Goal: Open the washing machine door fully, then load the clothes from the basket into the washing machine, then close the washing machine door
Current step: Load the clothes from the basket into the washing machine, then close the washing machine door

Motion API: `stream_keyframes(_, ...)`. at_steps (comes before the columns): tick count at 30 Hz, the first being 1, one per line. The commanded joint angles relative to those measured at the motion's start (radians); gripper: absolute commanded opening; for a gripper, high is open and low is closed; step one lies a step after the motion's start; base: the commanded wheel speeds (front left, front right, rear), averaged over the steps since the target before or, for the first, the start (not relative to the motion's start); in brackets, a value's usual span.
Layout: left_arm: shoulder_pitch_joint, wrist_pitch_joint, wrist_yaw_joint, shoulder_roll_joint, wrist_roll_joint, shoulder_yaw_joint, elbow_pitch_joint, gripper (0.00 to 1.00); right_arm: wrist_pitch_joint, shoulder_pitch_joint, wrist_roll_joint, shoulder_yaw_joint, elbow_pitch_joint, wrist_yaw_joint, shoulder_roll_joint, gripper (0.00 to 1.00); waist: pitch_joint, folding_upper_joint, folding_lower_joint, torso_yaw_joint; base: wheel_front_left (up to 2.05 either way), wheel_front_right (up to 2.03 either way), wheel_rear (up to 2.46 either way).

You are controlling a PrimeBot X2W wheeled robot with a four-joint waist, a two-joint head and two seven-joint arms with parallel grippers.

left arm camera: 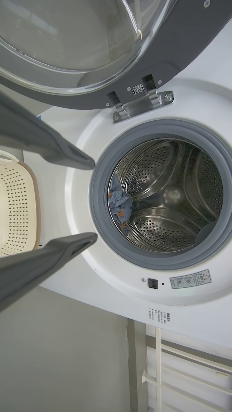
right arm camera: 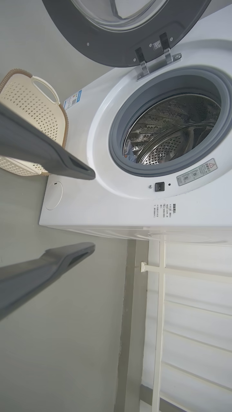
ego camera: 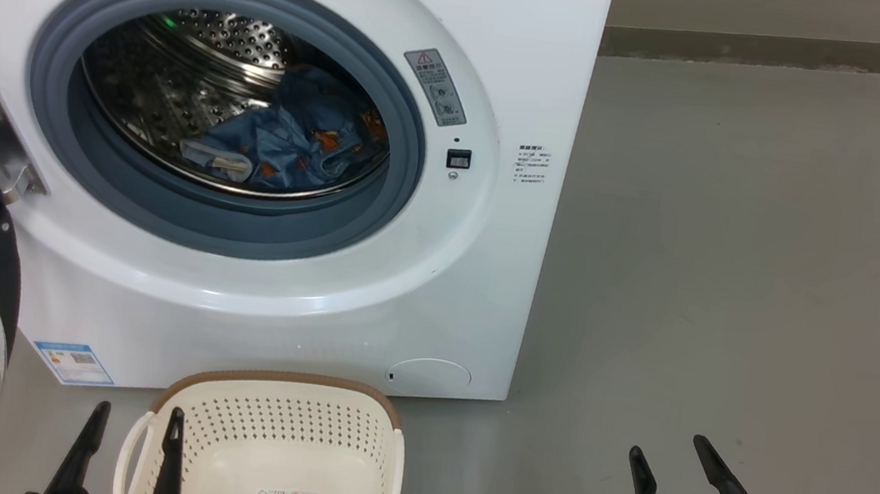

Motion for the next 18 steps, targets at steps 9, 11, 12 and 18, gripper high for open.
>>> stream_keyframes(9, -0.042, -0.004, 0.011, 0.021, -0.002, 0.032, -0.016, 1.0, -0.006, -0.022, 0.005, 0.023, -0.026, 0.002, -0.004, 1.0, 0.0, 0.0, -0.0001, -0.001, 0.0, 0.0, 0.0)
stream_keyframes(11, -0.043, -0.004, 0.012, 0.021, -0.002, 0.032, -0.016, 1.0, -0.007, -0.023, 0.006, 0.023, -0.024, 0.002, -0.004, 1.0, 0.0, 0.0, -0.0001, -0.001, 0.0, 0.0, 0.0)
stream_keyframes(12, -0.044, -0.005, 0.012, 0.021, -0.003, 0.031, -0.016, 1.0, -0.008, -0.024, 0.007, 0.023, -0.023, 0.002, -0.004, 1.0, 0.0, 0.0, -0.0001, -0.001, 0.0, 0.0, 0.0)
stream_keyframes(18, -0.047, -0.005, 0.014, 0.022, -0.002, 0.028, -0.016, 1.0, -0.01, -0.025, 0.007, 0.022, -0.021, 0.002, -0.004, 1.0, -0.001, 0.0, -0.0001, 0.0, 0.0, 0.0, 0.0)
